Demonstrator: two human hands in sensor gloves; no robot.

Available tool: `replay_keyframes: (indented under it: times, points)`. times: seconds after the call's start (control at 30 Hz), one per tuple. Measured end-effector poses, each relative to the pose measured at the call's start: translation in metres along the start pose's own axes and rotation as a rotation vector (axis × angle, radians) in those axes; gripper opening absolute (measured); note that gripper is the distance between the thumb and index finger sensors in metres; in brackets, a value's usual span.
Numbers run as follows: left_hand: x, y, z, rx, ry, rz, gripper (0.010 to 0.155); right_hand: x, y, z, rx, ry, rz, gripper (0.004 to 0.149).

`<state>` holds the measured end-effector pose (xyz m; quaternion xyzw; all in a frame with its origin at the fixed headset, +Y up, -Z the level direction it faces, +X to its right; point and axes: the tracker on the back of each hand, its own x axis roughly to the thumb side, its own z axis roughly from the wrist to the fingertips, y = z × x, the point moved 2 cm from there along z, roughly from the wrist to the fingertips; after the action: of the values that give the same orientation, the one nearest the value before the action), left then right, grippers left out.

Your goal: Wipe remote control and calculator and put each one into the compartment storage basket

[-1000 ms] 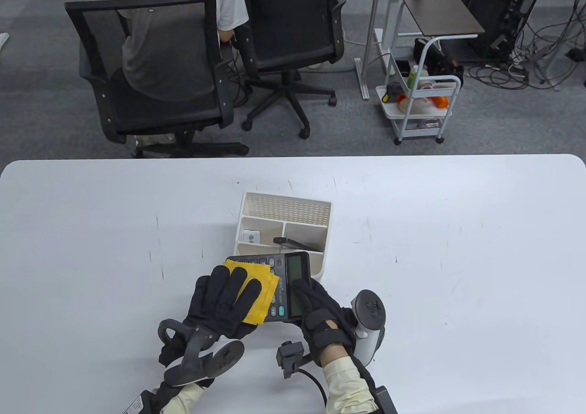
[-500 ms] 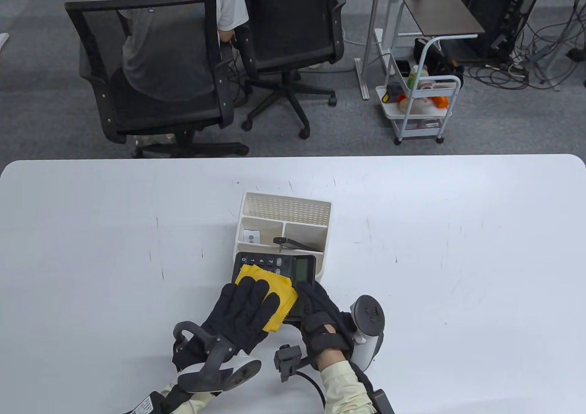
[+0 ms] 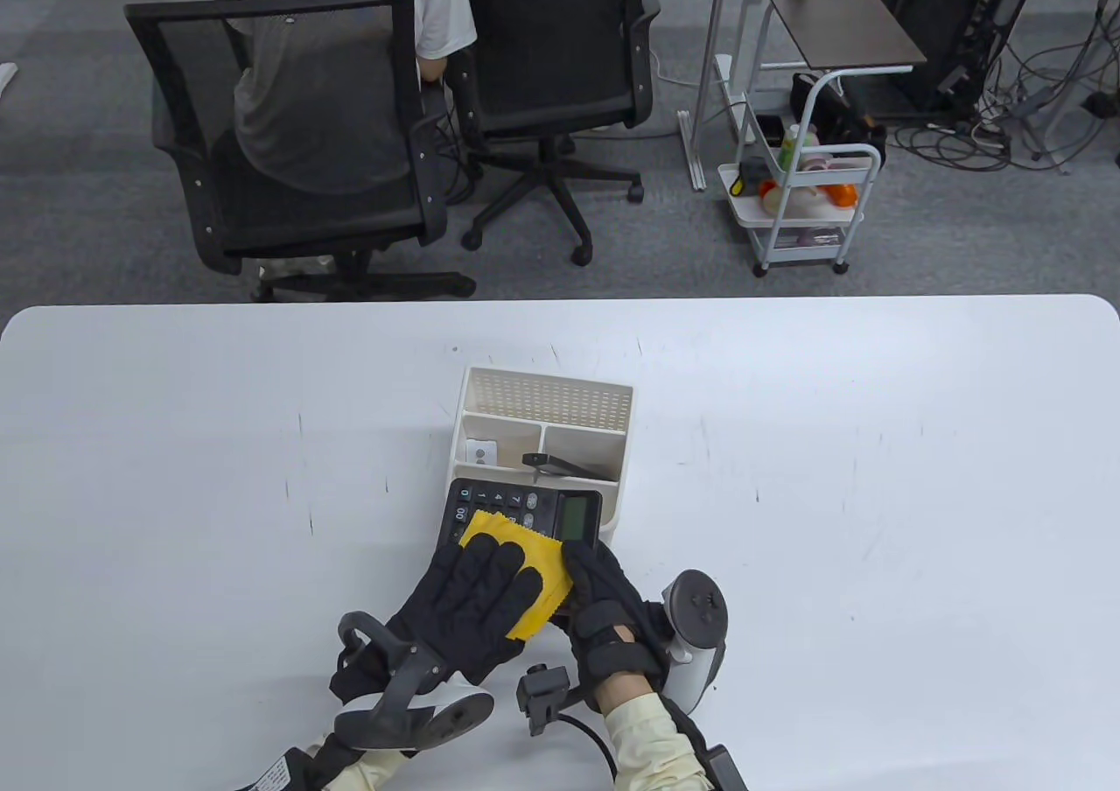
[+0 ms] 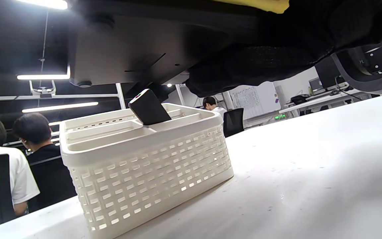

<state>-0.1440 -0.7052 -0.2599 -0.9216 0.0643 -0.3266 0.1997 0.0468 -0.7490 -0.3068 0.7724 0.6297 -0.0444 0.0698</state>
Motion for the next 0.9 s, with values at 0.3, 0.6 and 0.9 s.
replay_keyframes:
  times: [0.3, 0.6, 0.9]
  points:
    - [-0.004, -0.005, -0.002, 0.009, -0.043, 0.000, 0.060, 0.004, -0.001, -0.002, 0.008, 0.041, 0.002, 0.064]
    - [-0.003, -0.002, 0.001, 0.008, -0.031, 0.093, 0.066, 0.005, -0.003, -0.003, 0.014, 0.041, -0.025, 0.064]
    - [-0.018, -0.002, -0.002, -0.006, -0.113, -0.038, 0.059, 0.004, -0.002, -0.001, -0.007, 0.059, -0.014, 0.064]
